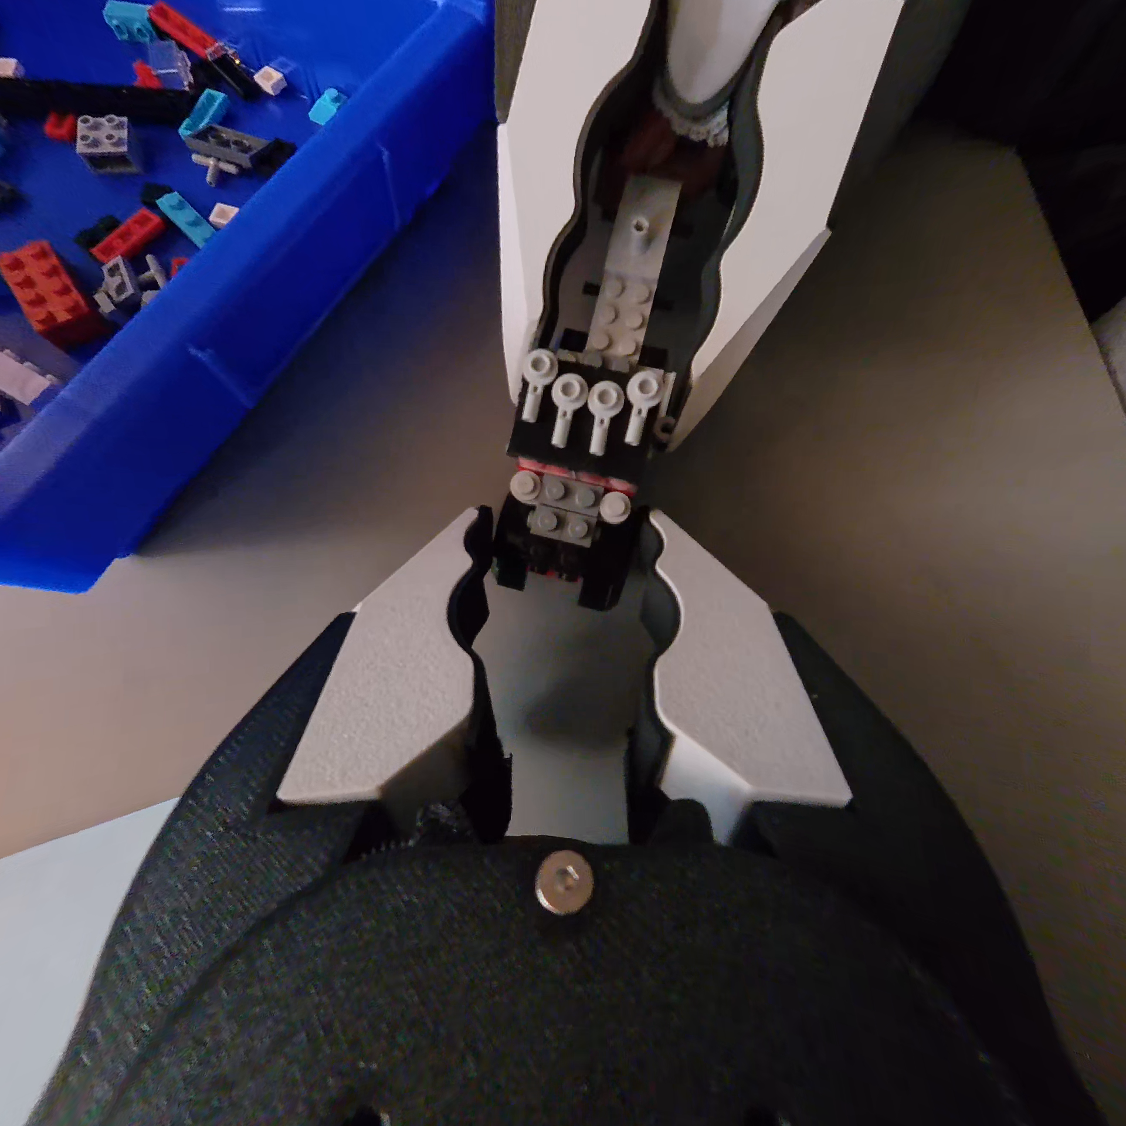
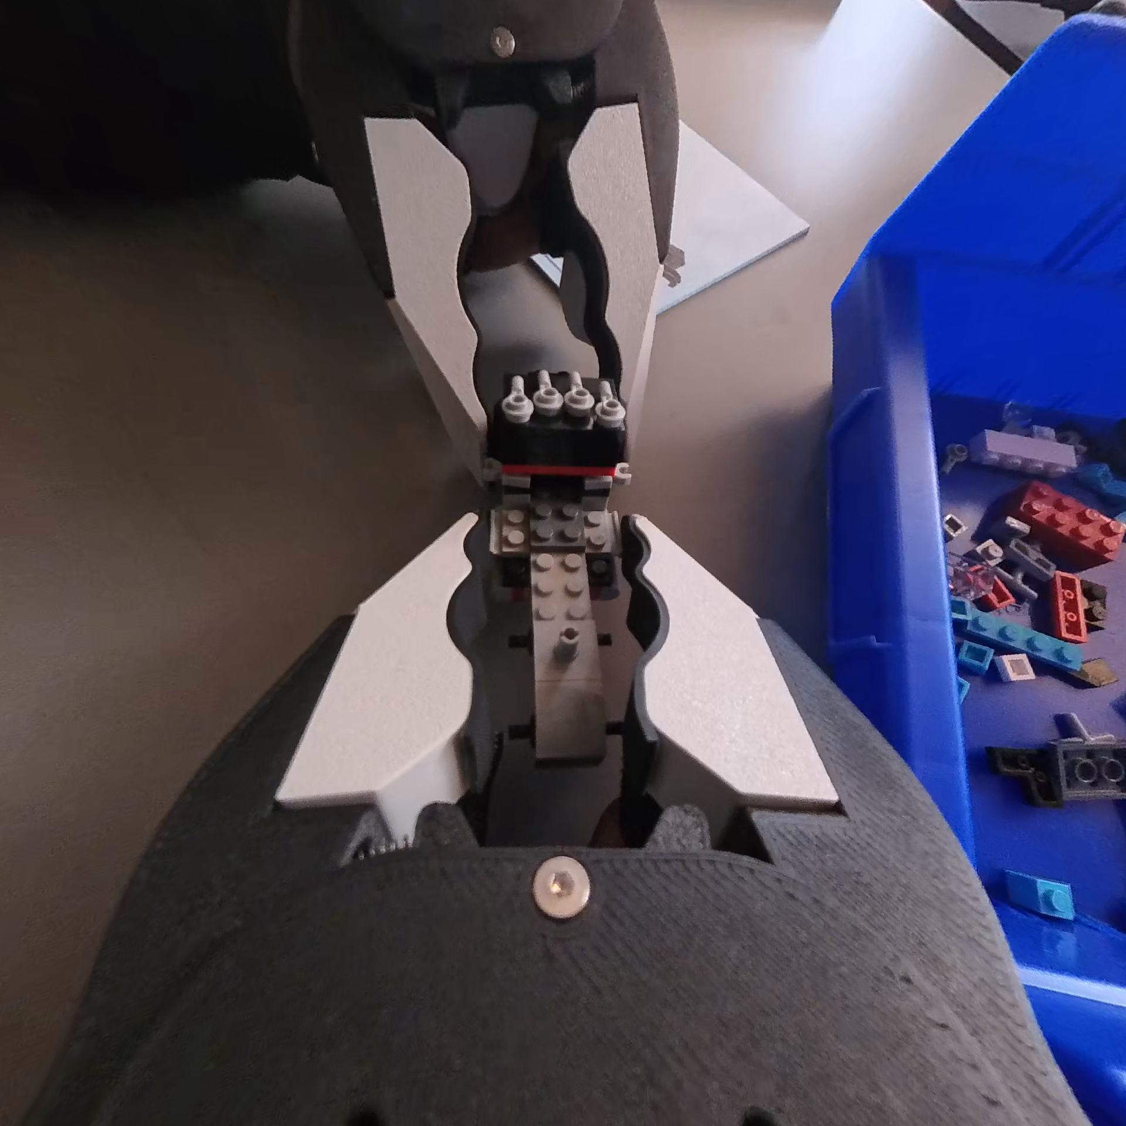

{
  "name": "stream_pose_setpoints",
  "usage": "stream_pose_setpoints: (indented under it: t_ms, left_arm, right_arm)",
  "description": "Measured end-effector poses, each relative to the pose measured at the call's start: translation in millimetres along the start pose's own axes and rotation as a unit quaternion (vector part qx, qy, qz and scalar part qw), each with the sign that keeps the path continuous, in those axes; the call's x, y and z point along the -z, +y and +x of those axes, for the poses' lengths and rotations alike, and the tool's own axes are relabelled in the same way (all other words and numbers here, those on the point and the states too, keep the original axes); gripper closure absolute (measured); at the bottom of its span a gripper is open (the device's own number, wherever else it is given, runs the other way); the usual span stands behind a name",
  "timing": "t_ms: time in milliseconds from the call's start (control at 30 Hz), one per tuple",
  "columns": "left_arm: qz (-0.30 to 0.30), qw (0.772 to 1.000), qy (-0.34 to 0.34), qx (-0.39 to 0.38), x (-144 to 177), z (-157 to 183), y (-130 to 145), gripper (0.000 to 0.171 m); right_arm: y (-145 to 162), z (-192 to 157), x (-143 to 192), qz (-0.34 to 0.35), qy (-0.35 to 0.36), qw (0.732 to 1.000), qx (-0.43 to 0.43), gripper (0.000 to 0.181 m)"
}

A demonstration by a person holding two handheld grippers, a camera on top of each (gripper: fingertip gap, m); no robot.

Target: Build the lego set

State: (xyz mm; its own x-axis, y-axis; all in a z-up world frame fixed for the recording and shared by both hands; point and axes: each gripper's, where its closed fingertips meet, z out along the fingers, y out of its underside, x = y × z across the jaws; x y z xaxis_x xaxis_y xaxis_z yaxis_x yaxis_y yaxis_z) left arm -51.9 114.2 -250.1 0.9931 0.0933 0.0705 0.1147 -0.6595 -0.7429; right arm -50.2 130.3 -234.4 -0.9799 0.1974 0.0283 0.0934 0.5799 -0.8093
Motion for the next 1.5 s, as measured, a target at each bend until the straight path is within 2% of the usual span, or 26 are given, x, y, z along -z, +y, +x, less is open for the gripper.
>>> stream_pose_setpoints:
  t_ms: [233, 700, 867, 1200, 1500]
  left_arm:
    - [0.011, 1.0, -0.003, -0.005, 8, -1, -6, 0.124]
    - [0.079, 0.996, -0.013, -0.039, 59, 10, -61, 0.124]
    - [0.079, 0.995, -0.02, -0.06, 72, 14, -75, 0.125]
    - [0.083, 0.994, -0.023, -0.066, 77, 15, -88, 0.125]
    - [0.112, 0.99, -0.025, -0.08, 96, 19, -114, 0.124]
  right_arm:
    - [-10, 1, 3, 0.03, 0.003, 1.0, -0.001, 0.136]
    - [-76, -3, 45, 0.189, 0.021, 0.982, 0.017, 0.137]
    - [-85, -7, 52, 0.2, 0.021, 0.979, 0.012, 0.138]
    - [-90, -5, 61, 0.195, 0.038, 0.98, 0.016, 0.138]
    - [-115, -5, 82, 0.254, 0.055, 0.965, 0.032, 0.139]
